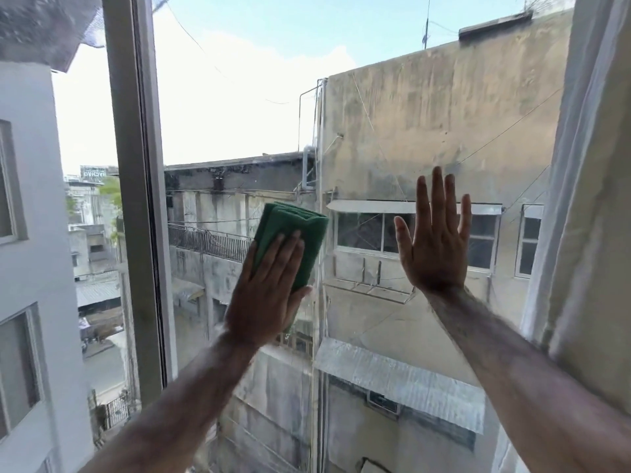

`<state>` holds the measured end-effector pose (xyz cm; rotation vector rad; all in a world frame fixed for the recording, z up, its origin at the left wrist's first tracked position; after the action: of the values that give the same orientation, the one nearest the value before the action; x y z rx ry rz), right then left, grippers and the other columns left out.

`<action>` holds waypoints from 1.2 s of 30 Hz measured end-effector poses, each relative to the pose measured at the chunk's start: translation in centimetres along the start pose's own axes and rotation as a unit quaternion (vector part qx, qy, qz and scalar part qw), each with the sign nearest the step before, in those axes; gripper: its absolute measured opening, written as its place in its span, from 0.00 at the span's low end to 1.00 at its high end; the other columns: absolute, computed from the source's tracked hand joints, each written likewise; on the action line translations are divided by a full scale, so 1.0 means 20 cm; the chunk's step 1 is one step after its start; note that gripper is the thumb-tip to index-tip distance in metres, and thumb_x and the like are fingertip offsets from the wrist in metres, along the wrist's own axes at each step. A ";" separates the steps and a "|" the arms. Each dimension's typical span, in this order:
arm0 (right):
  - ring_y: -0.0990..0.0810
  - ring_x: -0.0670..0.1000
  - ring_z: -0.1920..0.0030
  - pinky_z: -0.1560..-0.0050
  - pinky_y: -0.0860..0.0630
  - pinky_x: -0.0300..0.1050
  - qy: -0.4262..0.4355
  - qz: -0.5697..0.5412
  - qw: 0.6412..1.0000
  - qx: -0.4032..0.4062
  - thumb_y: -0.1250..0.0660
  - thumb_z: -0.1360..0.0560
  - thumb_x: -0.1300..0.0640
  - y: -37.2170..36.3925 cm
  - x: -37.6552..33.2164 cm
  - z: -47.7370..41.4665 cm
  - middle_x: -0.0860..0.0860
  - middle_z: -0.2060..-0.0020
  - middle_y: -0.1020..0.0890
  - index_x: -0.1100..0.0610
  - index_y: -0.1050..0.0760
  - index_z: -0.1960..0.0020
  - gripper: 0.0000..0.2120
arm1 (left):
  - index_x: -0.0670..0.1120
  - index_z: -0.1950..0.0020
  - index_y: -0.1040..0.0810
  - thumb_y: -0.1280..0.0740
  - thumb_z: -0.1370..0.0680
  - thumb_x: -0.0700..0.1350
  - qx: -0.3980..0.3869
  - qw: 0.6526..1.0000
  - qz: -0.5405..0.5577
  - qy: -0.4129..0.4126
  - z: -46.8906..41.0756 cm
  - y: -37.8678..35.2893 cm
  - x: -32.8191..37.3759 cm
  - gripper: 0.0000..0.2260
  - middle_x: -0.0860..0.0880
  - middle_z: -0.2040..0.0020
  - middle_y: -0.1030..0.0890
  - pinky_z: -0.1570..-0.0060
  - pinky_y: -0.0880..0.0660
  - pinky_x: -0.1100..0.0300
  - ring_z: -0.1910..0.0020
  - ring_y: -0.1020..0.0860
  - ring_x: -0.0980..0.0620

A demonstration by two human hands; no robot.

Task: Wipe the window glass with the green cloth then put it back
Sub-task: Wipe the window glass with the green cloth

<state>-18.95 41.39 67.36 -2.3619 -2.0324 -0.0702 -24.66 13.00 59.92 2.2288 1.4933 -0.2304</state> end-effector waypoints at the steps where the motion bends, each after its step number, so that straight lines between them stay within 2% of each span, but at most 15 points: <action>1: 0.47 0.60 0.12 0.13 0.49 0.65 0.001 0.001 1.000 0.003 0.48 0.11 0.42 0.00 0.00 0.00 0.60 0.12 0.44 0.59 0.47 0.12 0.33 | 0.40 0.17 0.46 0.46 0.13 0.60 0.011 0.999 0.002 0.036 -0.01 0.02 -0.12 0.32 0.40 0.16 0.43 0.21 0.41 0.34 0.16 0.46 0.41; 3: 0.47 0.60 0.12 0.12 0.49 0.65 0.004 0.000 1.000 0.006 0.48 0.11 0.41 0.00 -0.01 -0.02 0.60 0.12 0.44 0.59 0.47 0.12 0.33 | 0.39 0.16 0.49 0.47 0.13 0.59 0.044 0.983 0.006 0.180 -0.17 0.08 -0.35 0.32 0.40 0.15 0.46 0.19 0.44 0.36 0.16 0.48 0.40; 5: 0.46 0.60 0.12 0.12 0.49 0.65 0.002 0.001 1.000 0.001 0.48 0.11 0.41 -0.01 -0.01 -0.01 0.60 0.12 0.44 0.58 0.47 0.12 0.33 | 0.39 0.16 0.50 0.51 0.13 0.60 0.077 0.942 0.016 0.327 -0.41 0.16 -0.49 0.33 0.40 0.15 0.46 0.19 0.45 0.39 0.16 0.48 0.41; 7: 0.46 0.60 0.12 0.13 0.48 0.66 -0.003 0.002 1.000 0.000 0.48 0.11 0.41 -0.01 -0.01 0.00 0.60 0.12 0.44 0.58 0.47 0.12 0.33 | 0.39 0.17 0.48 0.55 0.14 0.62 0.100 0.917 0.030 0.384 -0.61 0.20 -0.46 0.34 0.41 0.15 0.45 0.19 0.44 0.40 0.16 0.47 0.42; 9: 0.46 0.60 0.12 0.13 0.48 0.66 -0.002 -0.003 1.000 0.003 0.48 0.11 0.41 -0.01 0.00 0.00 0.60 0.12 0.44 0.58 0.47 0.12 0.33 | 0.39 0.17 0.44 0.51 0.14 0.61 0.122 0.933 0.032 0.338 -0.70 0.19 -0.29 0.33 0.40 0.16 0.42 0.19 0.43 0.39 0.16 0.44 0.41; 11: 0.46 0.60 0.12 0.13 0.47 0.66 0.001 -0.006 1.000 0.004 0.48 0.11 0.41 -0.01 0.00 -0.01 0.60 0.12 0.44 0.58 0.47 0.12 0.33 | 0.38 0.18 0.40 0.46 0.14 0.58 0.128 0.969 0.036 0.209 -0.64 0.11 -0.05 0.31 0.39 0.17 0.38 0.18 0.45 0.37 0.17 0.42 0.40; 14: 0.47 0.60 0.12 0.13 0.48 0.66 0.000 -0.003 1.000 -0.003 0.49 0.11 0.41 -0.01 0.01 0.00 0.60 0.12 0.45 0.58 0.48 0.12 0.34 | 0.40 0.17 0.42 0.41 0.14 0.58 0.051 0.998 0.024 0.020 -0.27 0.01 0.15 0.31 0.41 0.17 0.41 0.19 0.45 0.36 0.16 0.45 0.40; 16: 0.47 0.59 0.12 0.13 0.49 0.66 0.000 -0.006 1.000 -0.005 0.49 0.11 0.41 -0.01 0.00 0.00 0.59 0.12 0.45 0.57 0.49 0.12 0.34 | 0.41 0.17 0.44 0.42 0.14 0.59 0.012 1.000 -0.011 -0.022 -0.01 -0.02 0.06 0.33 0.42 0.16 0.43 0.19 0.45 0.36 0.16 0.47 0.42; 18: 0.48 0.59 0.11 0.13 0.49 0.66 -0.001 -0.007 1.000 -0.007 0.49 0.11 0.41 -0.02 0.00 0.00 0.59 0.12 0.46 0.57 0.50 0.12 0.34 | 0.40 0.17 0.44 0.41 0.15 0.59 0.003 1.000 -0.020 0.005 0.14 -0.01 -0.13 0.33 0.40 0.16 0.43 0.19 0.44 0.36 0.16 0.46 0.41; 21: 0.48 0.59 0.11 0.13 0.49 0.66 -0.002 0.001 1.000 -0.008 0.49 0.11 0.41 -0.02 0.00 0.00 0.59 0.12 0.46 0.57 0.51 0.12 0.34 | 0.39 0.17 0.47 0.44 0.14 0.57 0.021 0.988 0.000 0.151 0.06 0.07 -0.39 0.32 0.39 0.16 0.45 0.19 0.44 0.35 0.16 0.47 0.39; 26: 0.48 0.59 0.11 0.12 0.50 0.65 0.001 0.009 1.000 -0.004 0.48 0.11 0.41 -0.02 0.00 0.01 0.59 0.12 0.46 0.57 0.50 0.12 0.34 | 0.38 0.17 0.45 0.54 0.14 0.61 0.109 0.897 0.040 0.427 -0.48 0.20 -0.40 0.34 0.40 0.16 0.41 0.21 0.41 0.37 0.17 0.43 0.41; 28: 0.48 0.59 0.11 0.12 0.50 0.64 0.002 0.008 1.000 -0.003 0.48 0.11 0.41 -0.03 0.00 0.00 0.59 0.12 0.46 0.57 0.50 0.12 0.34 | 0.38 0.18 0.43 0.55 0.15 0.62 0.117 0.909 0.041 0.397 -0.59 0.20 -0.25 0.34 0.40 0.17 0.39 0.21 0.41 0.37 0.17 0.41 0.41; 31: 0.47 0.59 0.11 0.12 0.51 0.64 0.004 0.008 1.000 0.005 0.47 0.11 0.41 -0.02 0.01 0.00 0.59 0.12 0.45 0.58 0.49 0.12 0.34 | 0.39 0.18 0.41 0.46 0.15 0.60 0.088 0.970 0.041 0.221 -0.50 0.14 0.02 0.33 0.40 0.17 0.40 0.19 0.45 0.37 0.17 0.43 0.40; 33: 0.47 0.59 0.12 0.12 0.50 0.64 0.004 0.011 1.000 0.003 0.47 0.11 0.41 -0.02 0.01 0.00 0.59 0.12 0.45 0.58 0.49 0.12 0.34 | 0.40 0.18 0.40 0.43 0.15 0.58 0.058 0.983 0.055 0.163 -0.39 0.14 0.07 0.31 0.41 0.17 0.40 0.19 0.44 0.38 0.17 0.43 0.41; 36: 0.47 0.59 0.11 0.12 0.50 0.64 0.001 0.012 1.000 -0.004 0.48 0.11 0.41 -0.02 0.01 0.00 0.59 0.12 0.45 0.58 0.49 0.12 0.34 | 0.44 0.22 0.30 0.41 0.14 0.48 0.072 0.985 0.066 0.144 -0.38 0.25 0.01 0.21 0.45 0.22 0.29 0.22 0.35 0.42 0.22 0.31 0.45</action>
<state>-19.26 41.56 67.33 -2.3897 -2.0073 -0.0804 -20.78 14.89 67.91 2.5542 1.5031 0.0278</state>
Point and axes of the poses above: each hand's wrist, its own z-axis away from the middle knuckle, its own y-axis out of the back of the hand, x = y × z, the point moved 3 cm from there along -z, towards the middle knuckle
